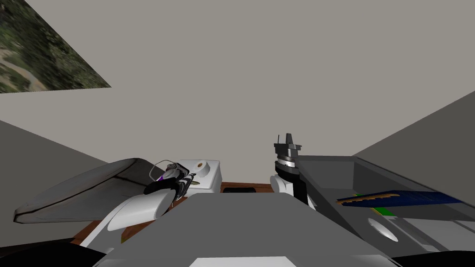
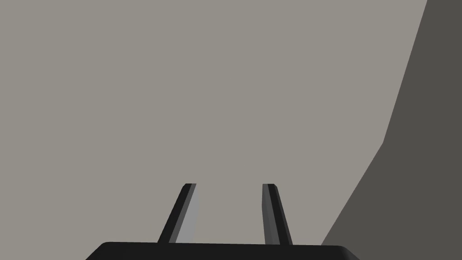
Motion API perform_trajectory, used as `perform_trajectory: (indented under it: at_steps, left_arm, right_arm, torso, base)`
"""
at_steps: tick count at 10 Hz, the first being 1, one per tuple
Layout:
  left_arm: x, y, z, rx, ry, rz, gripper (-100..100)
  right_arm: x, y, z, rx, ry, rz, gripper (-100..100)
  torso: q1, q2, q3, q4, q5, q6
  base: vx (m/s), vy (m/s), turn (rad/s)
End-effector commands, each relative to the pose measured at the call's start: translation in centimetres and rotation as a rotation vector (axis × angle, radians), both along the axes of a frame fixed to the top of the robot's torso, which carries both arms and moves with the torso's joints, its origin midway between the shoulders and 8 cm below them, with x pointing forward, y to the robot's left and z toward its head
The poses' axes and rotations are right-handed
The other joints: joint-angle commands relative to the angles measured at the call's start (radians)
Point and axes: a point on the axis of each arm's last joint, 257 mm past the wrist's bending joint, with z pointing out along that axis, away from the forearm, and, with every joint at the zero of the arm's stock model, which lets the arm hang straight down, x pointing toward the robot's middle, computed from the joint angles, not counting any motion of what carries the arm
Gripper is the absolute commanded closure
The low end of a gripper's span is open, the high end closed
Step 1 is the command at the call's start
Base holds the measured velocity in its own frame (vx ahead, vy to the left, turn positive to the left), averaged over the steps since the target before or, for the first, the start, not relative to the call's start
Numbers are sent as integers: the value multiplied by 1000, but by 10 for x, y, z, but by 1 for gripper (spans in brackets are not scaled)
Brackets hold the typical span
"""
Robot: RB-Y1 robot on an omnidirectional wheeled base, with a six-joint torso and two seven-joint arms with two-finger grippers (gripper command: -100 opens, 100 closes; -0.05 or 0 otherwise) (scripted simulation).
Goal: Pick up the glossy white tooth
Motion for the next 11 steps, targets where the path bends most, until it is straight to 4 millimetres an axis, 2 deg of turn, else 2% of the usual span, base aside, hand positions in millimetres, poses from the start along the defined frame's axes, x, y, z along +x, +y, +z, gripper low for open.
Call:
perform_trajectory:
  at_steps: [1,3,4,8,9,10,11]
  left_arm:
    - [5,3,-7,1,-4,3,-100]
    - [5,2,-8,1,-4,4,-100]
    - [5,3,-9,1,-5,4,100]
    - [5,3,-9,1,-5,4,100]
    - [5,3,-8,1,-5,4,0]
    - [2,0,-1,1,-3,0,100]
    - [0,-2,3,1,-1,-3,100]
  right_arm:
    - [0,0,0,0,0,0,0]
    - [0,0,0,0,0,0,0]
    - [0,0,0,0,0,0,0]
    - [0,0,0,0,0,0,0]
    - [0,0,0,0,0,0,0]
    - [0,0,0,0,0,0,0]
    - [0,0,0,0,0,0,0]
  torso:
    - [0,0,0,0,0,0]
    - [0,0,0,0,0,0]
    - [0,0,0,0,0,0]
    - [1,-1,-1,0,1,0]
    - [1,-1,-1,0,1,0]
    - [1,-1,-1,0,1,0]
    - [0,-1,-1,0,0,0]
  base:
    - [-12,2,-21]
    - [-9,1,-8]
    - [0,0,0]
    - [0,0,0]
    - [0,0,0]
    - [9,-1,31]
    - [15,-2,30]
